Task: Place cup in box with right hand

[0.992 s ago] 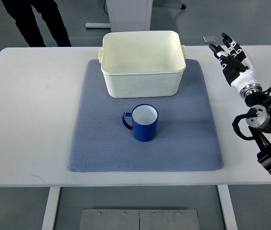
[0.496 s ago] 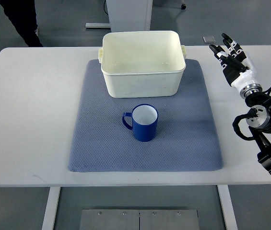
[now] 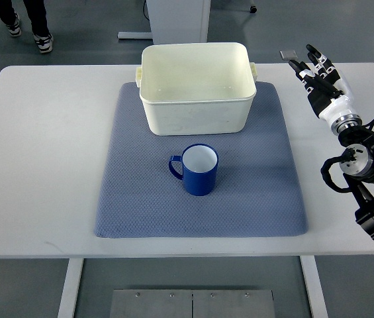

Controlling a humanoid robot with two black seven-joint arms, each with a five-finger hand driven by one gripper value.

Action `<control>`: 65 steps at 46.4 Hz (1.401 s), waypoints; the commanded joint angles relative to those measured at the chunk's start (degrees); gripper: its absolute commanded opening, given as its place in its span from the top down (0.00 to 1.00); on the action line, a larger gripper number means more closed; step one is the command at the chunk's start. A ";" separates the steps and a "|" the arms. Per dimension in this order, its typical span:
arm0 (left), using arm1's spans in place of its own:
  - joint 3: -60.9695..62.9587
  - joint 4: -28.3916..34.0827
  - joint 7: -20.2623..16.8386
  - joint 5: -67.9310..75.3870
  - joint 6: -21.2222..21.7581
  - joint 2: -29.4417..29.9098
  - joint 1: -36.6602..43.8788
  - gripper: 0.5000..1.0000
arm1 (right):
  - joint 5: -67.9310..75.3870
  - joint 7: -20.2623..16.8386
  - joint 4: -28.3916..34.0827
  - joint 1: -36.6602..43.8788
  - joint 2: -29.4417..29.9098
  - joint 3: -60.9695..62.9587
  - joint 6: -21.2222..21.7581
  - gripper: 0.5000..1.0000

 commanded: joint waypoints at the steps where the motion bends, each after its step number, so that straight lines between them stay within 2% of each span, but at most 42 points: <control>1: 0.03 0.00 0.00 0.00 0.07 0.00 0.00 0.00 | 0.00 0.00 0.00 0.13 -0.03 -0.09 0.00 0.00; 65: 0.03 0.00 0.00 0.00 -0.01 0.00 0.00 0.00 | 0.00 0.88 0.71 0.66 -0.38 -1.76 0.09 0.01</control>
